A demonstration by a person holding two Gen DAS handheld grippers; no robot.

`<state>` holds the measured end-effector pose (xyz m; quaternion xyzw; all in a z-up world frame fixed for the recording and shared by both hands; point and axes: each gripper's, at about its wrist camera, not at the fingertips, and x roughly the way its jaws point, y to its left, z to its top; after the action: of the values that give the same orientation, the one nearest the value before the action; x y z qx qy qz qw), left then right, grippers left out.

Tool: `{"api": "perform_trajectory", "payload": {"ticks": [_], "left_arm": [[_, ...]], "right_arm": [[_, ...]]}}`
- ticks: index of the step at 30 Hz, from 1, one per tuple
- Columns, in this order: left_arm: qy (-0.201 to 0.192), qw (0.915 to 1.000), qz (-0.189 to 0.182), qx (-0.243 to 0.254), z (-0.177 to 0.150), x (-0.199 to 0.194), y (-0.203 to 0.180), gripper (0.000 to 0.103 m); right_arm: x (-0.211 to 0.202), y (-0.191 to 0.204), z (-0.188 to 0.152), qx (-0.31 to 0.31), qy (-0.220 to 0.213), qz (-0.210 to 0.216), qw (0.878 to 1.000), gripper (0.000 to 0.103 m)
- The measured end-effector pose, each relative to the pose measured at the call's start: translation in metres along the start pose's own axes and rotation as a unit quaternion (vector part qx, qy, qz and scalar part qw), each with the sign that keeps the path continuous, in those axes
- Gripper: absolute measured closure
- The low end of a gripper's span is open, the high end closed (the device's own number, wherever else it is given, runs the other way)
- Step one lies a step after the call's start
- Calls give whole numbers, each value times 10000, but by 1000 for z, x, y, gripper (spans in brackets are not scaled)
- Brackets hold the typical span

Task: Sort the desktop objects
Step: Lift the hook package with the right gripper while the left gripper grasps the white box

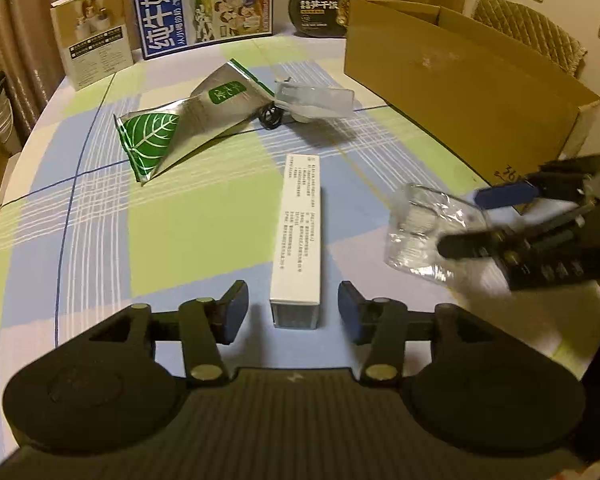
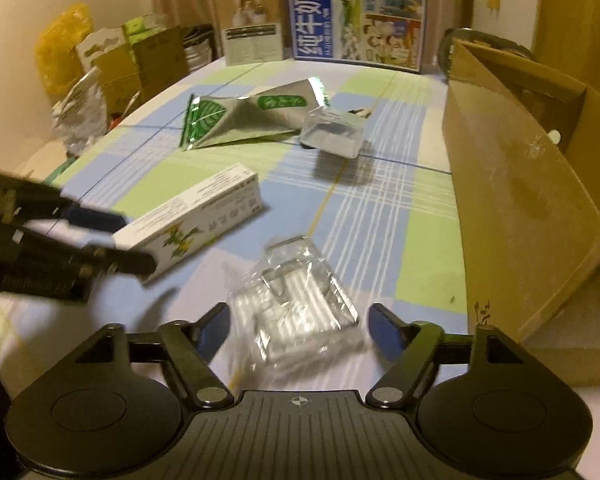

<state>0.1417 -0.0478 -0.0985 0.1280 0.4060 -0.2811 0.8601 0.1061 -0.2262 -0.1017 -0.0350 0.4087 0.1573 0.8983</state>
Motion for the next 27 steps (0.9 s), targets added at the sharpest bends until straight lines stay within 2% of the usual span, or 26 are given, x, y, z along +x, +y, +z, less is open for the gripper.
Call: {"api": "perform_trajectory", "payload": {"ticks": [4,8,10,13,15,17,22,27], "left_arm": [[-76,9998,-88,-164,6,4,4,50],[-92,9998,-120,-122,10,10,3,47],[-102,9998,-131,-89,12,13,2,43],[-90,9998,-157,-76,14,17,2,43],[-75,9997,-203,-78,16,20,2,43],[-68,9997,-242,-41,17,22,0,43],[-31,9992,-385,-119,19,27,-2,43],[3,9994,-333,-76,22,33,-6,43]], "right_arm": [[-1,7,-4,-434,-64,113,9990,14],[9,14,-7,-1214,-10,-50,9926,13],[16,11,-8,-1333,37,-37,9911,13],[27,3,-7,-1155,179,118,9931,17],[29,-2,-7,-994,199,241,9946,30],[29,-4,-5,-816,200,316,9960,34],[26,-4,-6,-599,157,307,9976,36],[23,-7,-7,-335,97,276,9990,37]]}}
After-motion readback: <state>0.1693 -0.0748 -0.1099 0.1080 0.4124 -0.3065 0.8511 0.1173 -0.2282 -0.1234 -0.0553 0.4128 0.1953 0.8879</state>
